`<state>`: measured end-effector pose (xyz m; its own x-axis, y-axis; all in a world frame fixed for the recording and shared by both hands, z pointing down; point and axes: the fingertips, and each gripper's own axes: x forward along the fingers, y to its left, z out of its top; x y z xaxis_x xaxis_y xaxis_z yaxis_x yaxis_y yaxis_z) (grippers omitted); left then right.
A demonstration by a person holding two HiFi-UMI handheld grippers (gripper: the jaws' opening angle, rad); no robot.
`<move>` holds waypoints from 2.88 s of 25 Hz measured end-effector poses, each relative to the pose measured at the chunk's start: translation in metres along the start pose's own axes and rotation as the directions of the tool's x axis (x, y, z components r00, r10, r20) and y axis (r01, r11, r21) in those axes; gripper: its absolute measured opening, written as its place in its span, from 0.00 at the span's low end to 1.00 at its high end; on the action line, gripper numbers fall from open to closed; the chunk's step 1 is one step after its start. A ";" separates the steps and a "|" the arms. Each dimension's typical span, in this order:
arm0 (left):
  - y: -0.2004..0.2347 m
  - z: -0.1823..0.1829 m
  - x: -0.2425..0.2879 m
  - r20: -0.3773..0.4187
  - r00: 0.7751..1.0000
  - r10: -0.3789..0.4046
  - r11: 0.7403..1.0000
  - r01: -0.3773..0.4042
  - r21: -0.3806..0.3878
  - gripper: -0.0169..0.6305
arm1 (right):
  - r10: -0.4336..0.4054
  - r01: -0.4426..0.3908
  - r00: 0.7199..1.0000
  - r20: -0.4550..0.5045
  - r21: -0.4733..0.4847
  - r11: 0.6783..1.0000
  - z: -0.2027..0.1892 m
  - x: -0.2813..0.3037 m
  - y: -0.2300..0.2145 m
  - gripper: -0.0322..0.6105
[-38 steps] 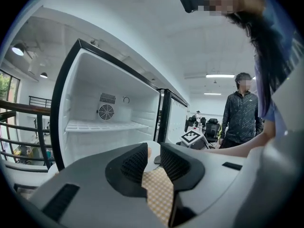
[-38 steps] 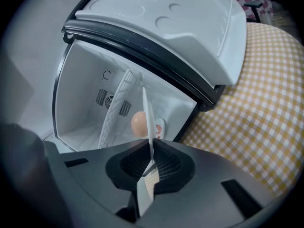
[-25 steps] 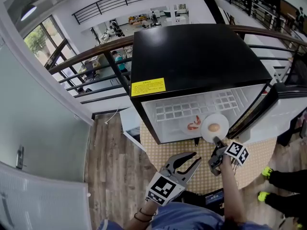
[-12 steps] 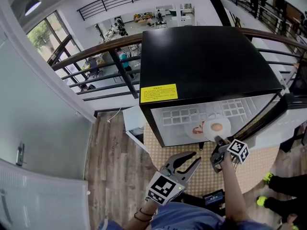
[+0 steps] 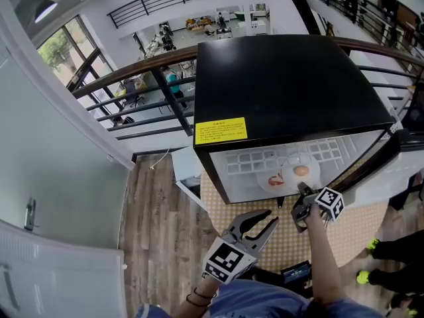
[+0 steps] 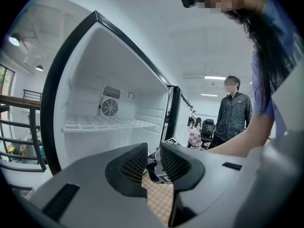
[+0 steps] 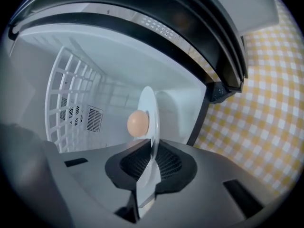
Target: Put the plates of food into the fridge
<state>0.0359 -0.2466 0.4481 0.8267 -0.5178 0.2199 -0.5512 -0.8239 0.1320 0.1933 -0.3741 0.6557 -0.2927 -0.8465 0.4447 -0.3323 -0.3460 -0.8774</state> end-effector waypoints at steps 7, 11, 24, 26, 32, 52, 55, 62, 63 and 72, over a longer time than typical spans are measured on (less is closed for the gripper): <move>-0.002 -0.001 -0.003 -0.004 1.000 -0.002 1.000 0.002 0.004 0.17 | 0.001 -0.001 1.000 -0.004 -0.006 1.000 0.004 0.012 0.003 0.10; -0.002 -0.002 -0.006 -0.004 1.000 0.002 1.000 -0.002 0.003 0.17 | -0.004 0.004 1.000 -0.016 -0.016 1.000 0.004 0.014 0.003 0.13; 0.002 -0.006 -0.011 -0.006 1.000 0.018 1.000 -0.018 -0.007 0.17 | -0.042 0.041 0.999 -0.004 -0.064 0.997 0.007 0.008 0.000 0.26; 0.001 -0.006 -0.010 -0.007 1.000 0.015 1.000 -0.015 -0.006 0.17 | -0.032 0.032 0.999 -0.011 -0.047 0.998 0.007 0.005 0.002 0.30; -0.003 -0.006 -0.007 -0.008 1.000 0.007 1.000 -0.007 -0.004 0.17 | -0.028 0.027 0.999 -0.024 -0.006 1.000 0.004 -0.001 -0.002 0.40; -0.004 -0.005 -0.006 -0.013 0.999 0.033 0.999 -0.033 -0.009 0.17 | 0.002 -0.005 0.998 -0.063 -0.049 0.999 -0.013 -0.042 0.004 0.38; -0.006 -0.007 -0.005 -0.016 0.999 0.038 0.999 -0.038 -0.013 0.17 | 0.035 -0.043 0.997 -0.069 -0.123 0.991 -0.018 -0.055 0.021 0.33; -0.015 -0.007 -0.001 -0.019 0.999 0.046 0.999 -0.047 -0.012 0.17 | 0.080 -0.104 0.993 -0.082 -0.365 0.925 -0.032 -0.096 0.065 0.18; -0.017 -0.007 0.000 -0.021 0.999 0.048 0.999 -0.048 -0.012 0.17 | 0.086 -0.114 0.992 -0.088 -0.394 0.912 -0.036 -0.102 0.070 0.17; -0.034 -0.011 0.002 -0.019 0.997 0.070 0.997 -0.071 -0.031 0.17 | 0.153 -0.217 0.975 -0.160 -0.566 0.796 -0.064 -0.155 0.102 0.14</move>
<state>0.0553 -0.2171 0.4545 0.7837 -0.5700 0.2467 -0.6115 -0.7777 0.1457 0.1472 -0.2524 0.5086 -0.4796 -0.8137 0.3284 -0.7079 0.1376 -0.6928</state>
